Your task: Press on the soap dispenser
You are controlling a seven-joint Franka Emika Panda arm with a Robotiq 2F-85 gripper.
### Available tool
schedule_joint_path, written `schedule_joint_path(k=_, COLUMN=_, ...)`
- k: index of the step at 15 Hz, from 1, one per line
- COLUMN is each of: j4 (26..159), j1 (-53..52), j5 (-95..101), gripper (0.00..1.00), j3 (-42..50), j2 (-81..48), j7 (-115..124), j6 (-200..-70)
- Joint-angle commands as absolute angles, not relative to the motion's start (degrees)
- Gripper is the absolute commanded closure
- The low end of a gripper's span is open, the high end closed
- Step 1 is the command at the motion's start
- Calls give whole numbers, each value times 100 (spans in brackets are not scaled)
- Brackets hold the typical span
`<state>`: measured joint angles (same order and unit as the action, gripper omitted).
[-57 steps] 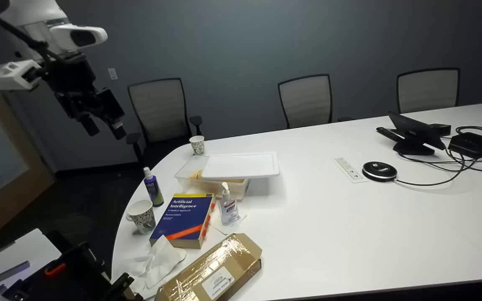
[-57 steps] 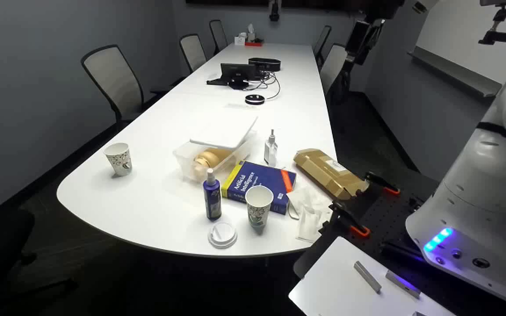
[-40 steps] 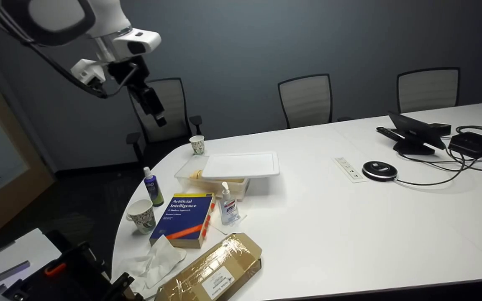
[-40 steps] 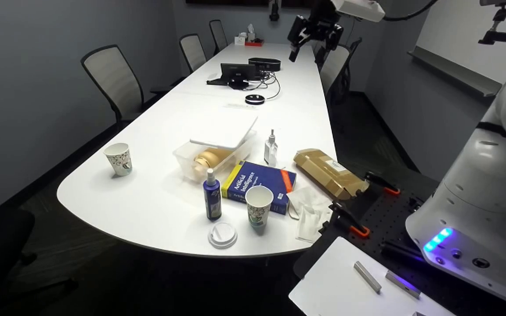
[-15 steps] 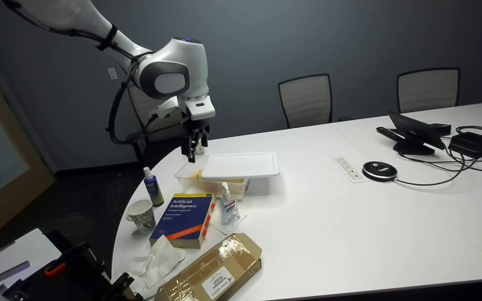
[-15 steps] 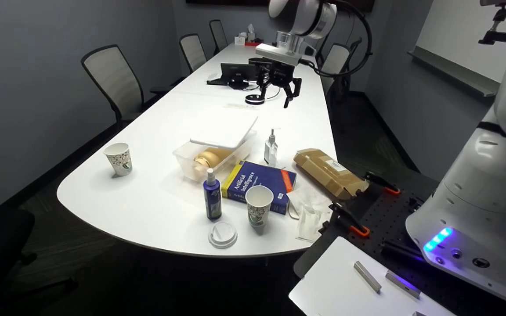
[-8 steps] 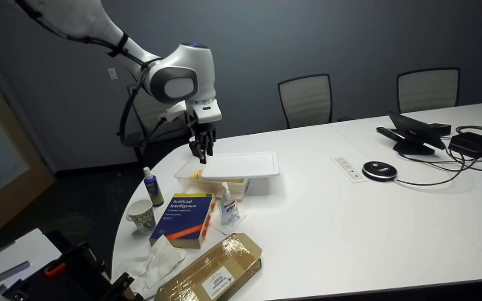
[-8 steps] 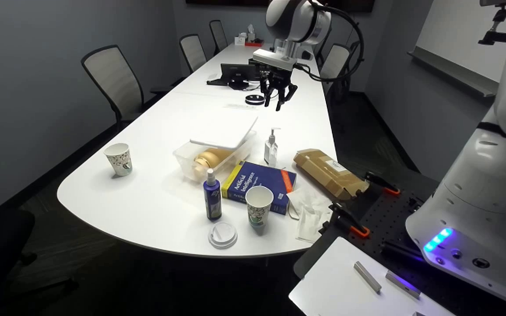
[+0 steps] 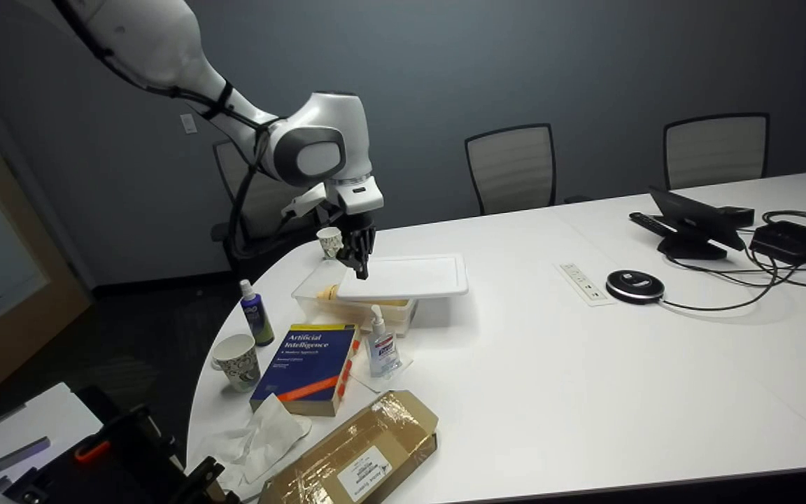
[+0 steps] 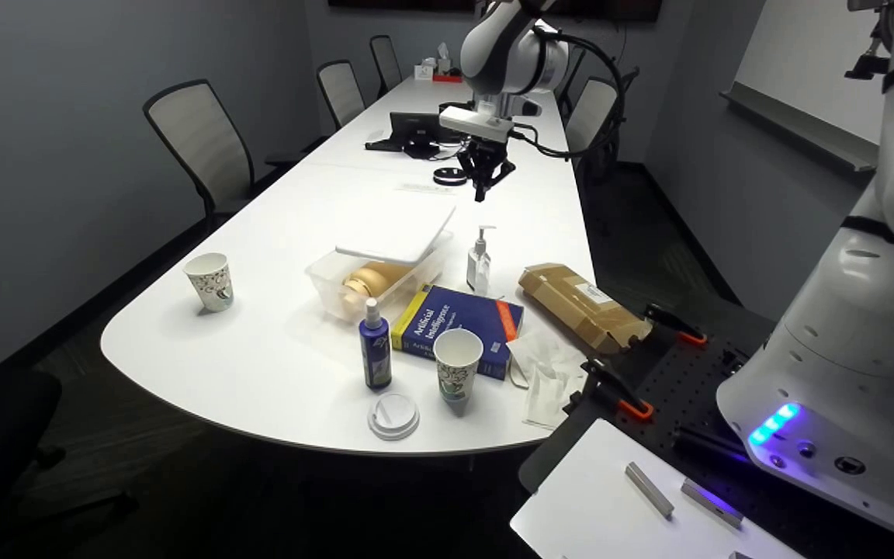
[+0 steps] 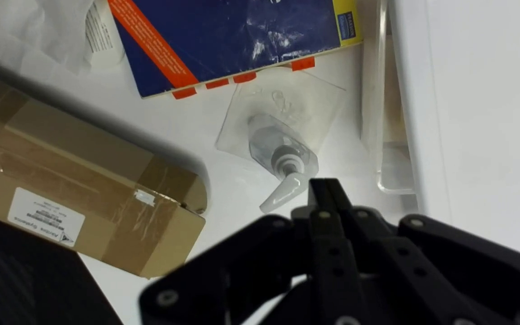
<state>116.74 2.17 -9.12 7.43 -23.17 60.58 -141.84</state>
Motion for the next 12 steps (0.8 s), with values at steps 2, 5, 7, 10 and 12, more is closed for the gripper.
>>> schedule_joint_path(k=2, j4=11429, j1=52, j5=-779, gripper=100, j3=864, j2=-2603, j7=6231, j6=-14250)
schedule_joint_path(k=5, j4=11417, j1=22, j5=-740, gripper=100, j3=922, j2=-2703, j7=6222, j6=-14308)
schedule_joint_path(k=7, j4=11432, j1=39, j5=-743, gripper=100, j3=943, j2=-2768, j7=6189, j6=-14388)
schedule_joint_path(k=10, j4=11456, j1=39, j5=-778, gripper=100, j3=968, j2=-2838, j7=6169, j6=-14484)
schedule_joint_path(k=12, j4=11457, j1=48, j5=-809, gripper=100, j3=964, j2=-2906, j7=6150, j6=-14583)
